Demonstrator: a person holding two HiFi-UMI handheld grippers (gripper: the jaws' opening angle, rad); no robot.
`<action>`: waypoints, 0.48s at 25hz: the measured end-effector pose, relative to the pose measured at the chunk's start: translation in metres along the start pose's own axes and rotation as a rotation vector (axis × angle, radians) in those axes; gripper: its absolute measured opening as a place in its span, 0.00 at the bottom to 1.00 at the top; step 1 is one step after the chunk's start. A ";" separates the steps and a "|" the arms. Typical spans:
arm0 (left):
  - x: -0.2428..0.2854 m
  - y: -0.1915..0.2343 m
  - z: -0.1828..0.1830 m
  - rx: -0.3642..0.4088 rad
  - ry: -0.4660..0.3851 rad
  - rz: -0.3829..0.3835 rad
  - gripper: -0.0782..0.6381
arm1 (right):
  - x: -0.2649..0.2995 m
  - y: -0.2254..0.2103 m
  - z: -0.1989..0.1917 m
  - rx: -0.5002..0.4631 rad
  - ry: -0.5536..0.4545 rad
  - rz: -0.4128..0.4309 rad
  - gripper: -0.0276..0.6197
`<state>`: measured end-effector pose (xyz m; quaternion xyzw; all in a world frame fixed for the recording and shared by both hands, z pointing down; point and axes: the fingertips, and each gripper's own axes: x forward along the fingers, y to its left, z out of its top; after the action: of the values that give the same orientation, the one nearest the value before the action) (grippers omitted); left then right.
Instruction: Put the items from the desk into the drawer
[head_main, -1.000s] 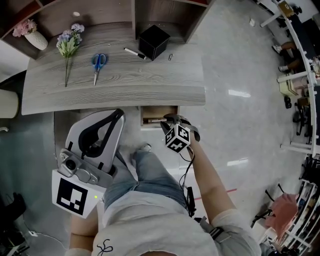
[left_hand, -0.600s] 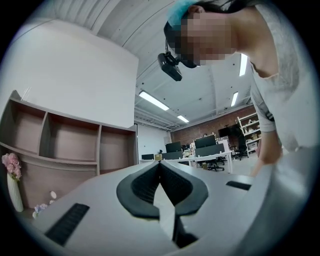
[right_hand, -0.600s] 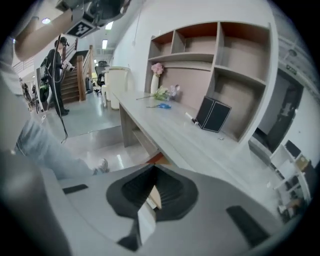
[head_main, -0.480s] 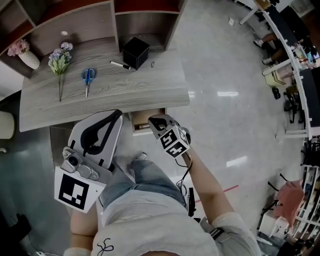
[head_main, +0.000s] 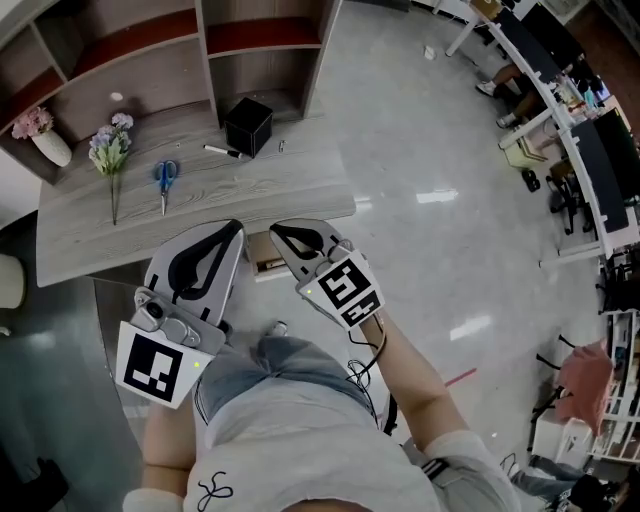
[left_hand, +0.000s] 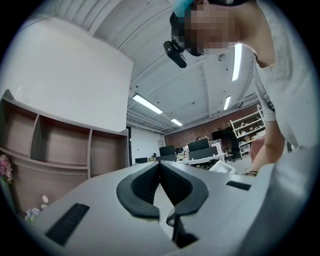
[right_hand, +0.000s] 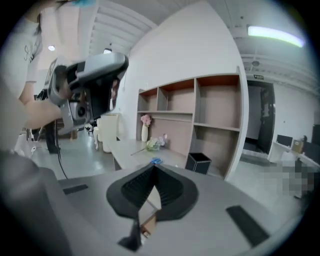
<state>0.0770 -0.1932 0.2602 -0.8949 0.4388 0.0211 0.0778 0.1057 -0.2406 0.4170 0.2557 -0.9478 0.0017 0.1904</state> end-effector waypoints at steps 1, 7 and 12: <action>0.000 -0.002 0.000 -0.002 -0.002 -0.002 0.12 | -0.007 0.001 0.012 0.008 -0.035 -0.005 0.05; 0.002 -0.014 0.001 0.004 -0.008 -0.021 0.12 | -0.046 0.010 0.073 0.035 -0.228 -0.030 0.05; -0.001 -0.022 0.007 0.012 -0.007 -0.024 0.12 | -0.074 0.022 0.105 0.042 -0.347 -0.027 0.05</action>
<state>0.0938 -0.1783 0.2565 -0.8997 0.4277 0.0208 0.0852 0.1161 -0.1962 0.2946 0.2690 -0.9626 -0.0252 0.0186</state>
